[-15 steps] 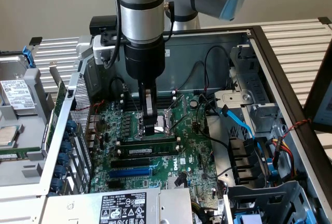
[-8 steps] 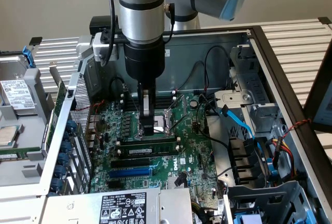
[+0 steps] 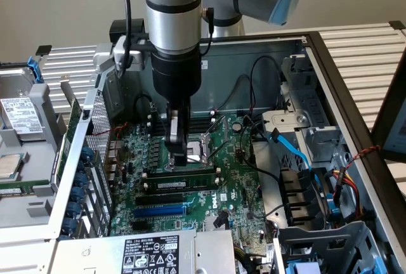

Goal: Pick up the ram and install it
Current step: 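Press down the ram until it locks into place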

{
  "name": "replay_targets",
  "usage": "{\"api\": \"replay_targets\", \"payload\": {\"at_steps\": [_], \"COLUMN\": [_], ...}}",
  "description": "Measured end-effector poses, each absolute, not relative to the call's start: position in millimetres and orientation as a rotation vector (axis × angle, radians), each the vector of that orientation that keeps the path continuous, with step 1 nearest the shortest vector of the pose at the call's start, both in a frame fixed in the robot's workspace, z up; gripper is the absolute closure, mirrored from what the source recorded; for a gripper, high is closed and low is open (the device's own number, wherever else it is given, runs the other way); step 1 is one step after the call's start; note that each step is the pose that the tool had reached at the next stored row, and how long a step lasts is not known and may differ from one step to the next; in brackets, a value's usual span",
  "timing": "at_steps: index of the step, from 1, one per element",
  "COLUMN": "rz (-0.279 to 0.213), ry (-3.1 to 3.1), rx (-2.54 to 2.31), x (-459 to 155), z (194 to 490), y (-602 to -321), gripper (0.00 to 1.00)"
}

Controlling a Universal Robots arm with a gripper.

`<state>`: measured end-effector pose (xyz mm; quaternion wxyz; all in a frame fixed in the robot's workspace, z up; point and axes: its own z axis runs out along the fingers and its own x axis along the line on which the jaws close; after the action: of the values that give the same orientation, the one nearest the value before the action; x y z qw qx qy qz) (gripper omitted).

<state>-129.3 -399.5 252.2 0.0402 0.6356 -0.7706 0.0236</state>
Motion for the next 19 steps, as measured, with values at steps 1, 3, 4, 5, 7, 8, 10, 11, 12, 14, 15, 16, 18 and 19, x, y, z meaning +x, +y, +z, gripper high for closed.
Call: {"api": "replay_targets", "payload": {"at_steps": [1, 3, 4, 5, 7, 8, 10, 11, 12, 14, 15, 16, 18, 19], "rz": [0.071, 0.069, 0.068, 0.067, 0.065, 0.064, 0.063, 0.062, 0.062, 0.062, 0.062, 0.063, 0.068, 0.071], "ry": [-2.376, -2.405, -2.419, -2.433, -2.462, -2.475, -2.497, -2.508, -2.518, -2.537, -2.546, -2.554, -2.572, -2.581], "rx": [1.928, 1.891, 1.873, 1.853, 1.814, 1.796, 1.765, 1.749, 1.735, 1.708, 1.695, 1.685, 1.668, 1.659], "x": [-129.3, -129.3, -129.3, -129.3, -129.3, -129.3, -129.3, -129.3, -129.3, -129.3, -129.3, -129.3, -129.3, -129.3], "z": [252.1, 251.9, 251.8, 251.7, 251.7, 251.7, 251.6, 251.6, 251.6, 251.7, 251.8, 252.2, 253.4, 254.1], "y": [-399.5, -399.5, -399.5, -399.5, -399.5, -399.5, -399.4, -399.4, -399.4, -399.5, -399.5, -399.5, -399.4, -399.4], "gripper": [0.90, 0.90, 0.90, 0.90, 0.90, 0.90, 0.90, 0.90, 0.90, 0.90, 0.90, 0.90, 0.90, 0.90]}}
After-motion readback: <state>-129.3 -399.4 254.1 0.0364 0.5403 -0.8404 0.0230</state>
